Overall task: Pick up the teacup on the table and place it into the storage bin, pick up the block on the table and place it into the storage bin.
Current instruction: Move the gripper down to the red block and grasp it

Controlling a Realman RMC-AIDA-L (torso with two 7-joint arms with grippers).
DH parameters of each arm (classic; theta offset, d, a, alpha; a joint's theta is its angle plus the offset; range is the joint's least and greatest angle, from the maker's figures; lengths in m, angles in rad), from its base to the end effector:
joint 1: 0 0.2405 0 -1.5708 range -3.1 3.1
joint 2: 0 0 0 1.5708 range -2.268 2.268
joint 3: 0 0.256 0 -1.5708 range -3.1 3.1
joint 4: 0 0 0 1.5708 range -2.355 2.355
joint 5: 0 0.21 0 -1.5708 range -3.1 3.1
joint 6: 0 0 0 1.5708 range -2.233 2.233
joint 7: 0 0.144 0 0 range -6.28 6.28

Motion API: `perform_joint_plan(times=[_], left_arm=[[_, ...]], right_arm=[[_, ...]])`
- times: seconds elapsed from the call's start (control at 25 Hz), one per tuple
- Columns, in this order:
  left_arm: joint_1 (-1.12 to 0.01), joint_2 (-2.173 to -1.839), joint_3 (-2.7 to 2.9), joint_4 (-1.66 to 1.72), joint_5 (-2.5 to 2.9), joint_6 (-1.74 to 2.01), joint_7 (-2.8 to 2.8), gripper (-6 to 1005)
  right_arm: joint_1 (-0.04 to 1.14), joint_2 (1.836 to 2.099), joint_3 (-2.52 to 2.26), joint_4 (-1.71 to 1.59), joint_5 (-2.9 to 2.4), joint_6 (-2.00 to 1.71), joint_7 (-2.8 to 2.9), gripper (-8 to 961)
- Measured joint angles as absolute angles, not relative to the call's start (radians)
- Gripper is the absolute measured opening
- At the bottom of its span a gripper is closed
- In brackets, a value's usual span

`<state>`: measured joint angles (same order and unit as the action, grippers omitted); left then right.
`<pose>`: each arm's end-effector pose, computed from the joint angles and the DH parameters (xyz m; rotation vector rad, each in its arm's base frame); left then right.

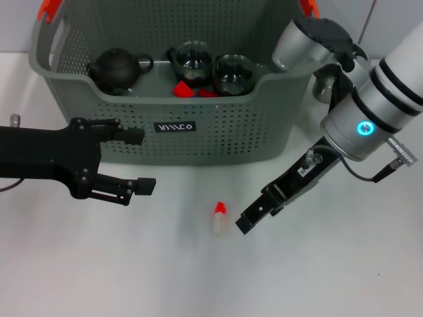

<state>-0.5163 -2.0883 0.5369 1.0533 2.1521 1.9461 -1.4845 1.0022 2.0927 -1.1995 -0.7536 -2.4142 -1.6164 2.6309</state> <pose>-0.2402 0.3059 0.0688 -2.8774 -0.3934 -0.6048 0.1280 0.3701 -0.0559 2.7584 -1.3599 0.4615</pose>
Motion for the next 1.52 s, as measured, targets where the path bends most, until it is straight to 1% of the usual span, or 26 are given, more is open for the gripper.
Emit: perform_joint_plan(times=[0.48, 0.76, 1.52], left_arm=[[-0.521, -2.085, 0.539, 1.058, 2.202, 1.947, -1.444, 944], [-0.532, -2.083, 0.55, 1.07, 2.254, 1.952, -1.424, 944], [-0.54, -2.085, 0.56, 1.063, 2.277, 1.949, -1.41, 943]], right_arm=[[1.026, 2.103, -1.227, -0.665, -2.391, -1.544, 2.777, 867], [1.065, 2.101, -1.228, -0.574, -2.38, -1.462, 2.806, 868], [1.101, 2.112, -1.469, -0.559, -2.337, -1.291, 2.758, 868]])
